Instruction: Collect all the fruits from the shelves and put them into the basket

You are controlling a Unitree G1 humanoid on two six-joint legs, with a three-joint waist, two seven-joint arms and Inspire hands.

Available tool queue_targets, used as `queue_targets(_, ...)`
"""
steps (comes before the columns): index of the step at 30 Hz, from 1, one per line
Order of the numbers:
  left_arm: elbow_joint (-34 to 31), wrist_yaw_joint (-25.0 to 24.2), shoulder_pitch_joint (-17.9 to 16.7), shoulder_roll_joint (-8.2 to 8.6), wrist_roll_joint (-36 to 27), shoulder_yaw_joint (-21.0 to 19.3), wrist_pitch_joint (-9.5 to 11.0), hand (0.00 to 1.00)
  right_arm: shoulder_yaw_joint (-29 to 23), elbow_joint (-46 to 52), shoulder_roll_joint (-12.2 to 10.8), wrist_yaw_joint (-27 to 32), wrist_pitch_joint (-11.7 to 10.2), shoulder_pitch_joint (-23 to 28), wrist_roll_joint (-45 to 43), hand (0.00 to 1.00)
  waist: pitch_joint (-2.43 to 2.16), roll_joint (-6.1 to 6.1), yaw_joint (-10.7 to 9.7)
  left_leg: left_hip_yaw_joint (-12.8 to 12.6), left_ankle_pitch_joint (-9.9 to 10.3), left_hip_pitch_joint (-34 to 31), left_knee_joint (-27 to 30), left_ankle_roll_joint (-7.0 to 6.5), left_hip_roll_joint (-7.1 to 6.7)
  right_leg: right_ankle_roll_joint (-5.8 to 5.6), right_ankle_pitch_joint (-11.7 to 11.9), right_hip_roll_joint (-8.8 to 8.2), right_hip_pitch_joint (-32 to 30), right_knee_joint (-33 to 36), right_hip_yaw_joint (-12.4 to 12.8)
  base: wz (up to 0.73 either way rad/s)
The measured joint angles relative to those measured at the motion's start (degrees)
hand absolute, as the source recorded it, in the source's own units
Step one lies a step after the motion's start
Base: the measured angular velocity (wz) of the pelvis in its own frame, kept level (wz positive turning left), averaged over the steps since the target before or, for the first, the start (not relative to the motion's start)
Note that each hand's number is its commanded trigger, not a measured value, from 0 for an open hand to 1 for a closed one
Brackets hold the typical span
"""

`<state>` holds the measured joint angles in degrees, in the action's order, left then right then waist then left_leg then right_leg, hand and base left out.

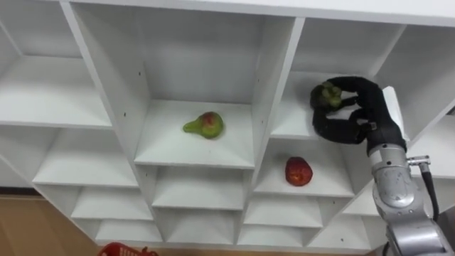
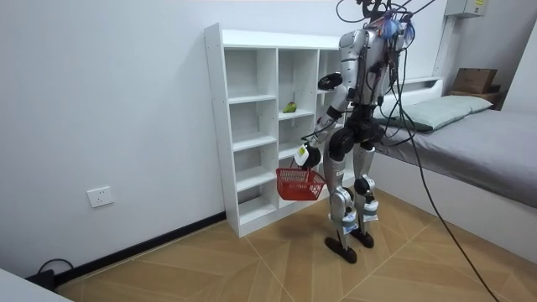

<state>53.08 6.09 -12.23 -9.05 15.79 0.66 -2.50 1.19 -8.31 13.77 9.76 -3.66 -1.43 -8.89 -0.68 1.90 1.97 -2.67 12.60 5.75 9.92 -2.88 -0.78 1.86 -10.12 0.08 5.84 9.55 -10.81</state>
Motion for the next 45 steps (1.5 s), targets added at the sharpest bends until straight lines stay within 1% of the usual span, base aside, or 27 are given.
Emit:
queue_targets(3,-0.07,0.06,0.08,-0.02,0.01,0.01,0.21,1.0,0.28,2.69,-0.09,-1.07,-0.02,1.32,1.79,1.0,0.1,-0.65,-0.19,-0.39,-0.01,0.04,-0.09,0.0,0.02,0.0,0.0,-0.01,-0.15,-0.07,0.08,-0.07)
queue_targets(4,-0.12,0.18,0.08,-0.07,0.01,0.01,0.46,1.0,0.28,3.13,-0.09,-1.25,-0.02,1.69,2.24,1.0,0.08,-0.69,-0.17,-0.43,-0.02,0.06,-0.12,0.01,0.04,0.0,0.0,0.02,-0.17,-0.06,0.5,-0.05)
queue_targets(8,-0.13,0.65,-0.05,-0.08,0.01,0.05,0.57,1.0,0.25,4.07,-0.05,-2.5,0.0,2.28,4.47,1.0,0.12,-0.62,-0.27,-0.48,-0.03,0.05,-0.17,0.02,0.02,0.0,0.0,0.03,-0.19,-0.03,0.72,0.0)
queue_targets(11,-0.12,0.78,-0.14,-0.35,-0.02,0.04,0.61,1.0,0.4,7.08,-0.29,-4.49,0.07,4.01,4.77,1.0,0.35,-0.42,-0.22,-0.84,-0.03,-0.12,-0.23,0.01,0.03,0.0,0.0,0.08,-0.54,0.1,1.14,-0.05)
queue_targets(15,-0.11,1.05,-0.27,-0.3,0.04,0.11,0.65,1.0,1.45,10.4,-0.51,-5.69,0.06,4.93,5.1,1.0,0.49,-0.43,-0.07,-1.79,-0.01,-0.15,-0.65,0.0,0.07,0.01,0.0,0.24,-1.0,0.2,2.23,-0.11)
queue_targets(21,0.03,1.19,0.02,-0.26,0.06,0.12,1.69,1.0,2.06,13.08,-0.56,-6.19,0.05,5.59,6.15,1.0,0.5,-0.48,-0.66,-2.0,0.0,-0.25,-0.86,-0.03,0.04,-0.05,0.06,0.35,-1.32,0.19,2.84,-0.03)
queue_targets(23,0.3,1.19,0.36,-0.14,0.02,0.11,2.02,1.0,2.04,14.84,-0.55,-6.15,0.05,6.41,6.12,1.0,0.41,-0.55,-0.69,-2.09,0.0,-0.6,-0.98,-0.03,0.06,-0.05,0.06,0.37,-1.87,0.26,2.95,-0.02)
queue_targets(26,0.31,1.18,0.82,0.97,-0.13,0.26,2.41,1.0,2.22,18.51,-0.56,-6.19,0.02,8.2,6.17,1.0,0.34,-0.71,-0.41,-2.82,-0.02,-1.27,-0.81,-0.04,0.07,-0.05,0.06,0.32,-2.9,0.25,3.29,-0.07)
queue_targets(28,0.32,1.19,0.8,1.76,-0.35,0.33,2.5,1.0,2.29,19.49,-0.63,-6.38,0.03,9.08,6.47,1.0,0.37,-0.83,-0.36,-3.17,-0.02,-1.28,-0.7,-0.04,0.06,-0.06,0.07,0.31,-2.93,0.19,3.6,-0.1)
queue_targets(29,0.32,1.19,0.8,1.86,-0.29,0.55,2.5,1.0,2.29,19.84,-0.73,-6.62,0.03,9.51,6.7,1.0,0.37,-0.85,-0.36,-3.26,-0.02,-1.29,-0.7,-0.04,0.07,-0.06,0.07,0.31,-2.94,0.18,3.65,-0.06)
queue_targets(32,0.32,1.17,0.84,1.84,0.01,0.95,2.58,1.0,2.34,20.7,-2.05,-8.65,0.02,10.58,6.88,1.0,0.41,-0.98,-0.38,-3.45,-0.02,-1.33,-0.7,-0.04,0.11,-0.06,0.07,0.37,-3.06,0.17,4.12,-0.07)
queue_targets(34,0.37,1.16,0.96,1.77,-0.08,1.69,2.8,1.0,2.69,20.71,-2.71,-10.04,0.03,10.73,6.88,1.0,0.43,-1.4,-0.5,-3.52,-0.02,-1.44,-0.7,-0.05,0.09,-0.07,0.07,0.35,-3.11,0.23,4.31,-0.05)
queue_targets(38,0.74,1.1,1.47,1.63,-0.08,2.39,2.94,1.0,4.33,20.71,-2.78,-11.96,0.03,10.76,6.87,1.0,0.27,-1.57,-0.59,-3.56,-0.02,-1.69,-0.68,-0.05,0.11,-0.07,0.07,0.36,-3.85,0.69,4.32,0.0)
queue_targets(40,1.17,1.06,1.55,1.62,-0.44,2.5,2.96,1.0,4.3,20.7,-2.83,-12.31,0.03,10.97,6.88,1.0,0.27,-1.57,-0.58,-3.59,-0.04,-1.95,-0.5,-0.07,0.13,-0.07,0.07,0.33,-4.11,1.12,4.31,0.0)
queue_targets(45,1.35,0.49,1.47,1.5,-0.53,3.07,2.96,1.0,4.4,20.68,-3.05,-13.2,0.03,12.26,6.85,1.0,0.17,-1.23,-1.18,-3.54,-0.05,-2.04,-0.47,-0.1,0.11,-0.06,0.07,0.29,-4.16,1.22,4.38,0.0)
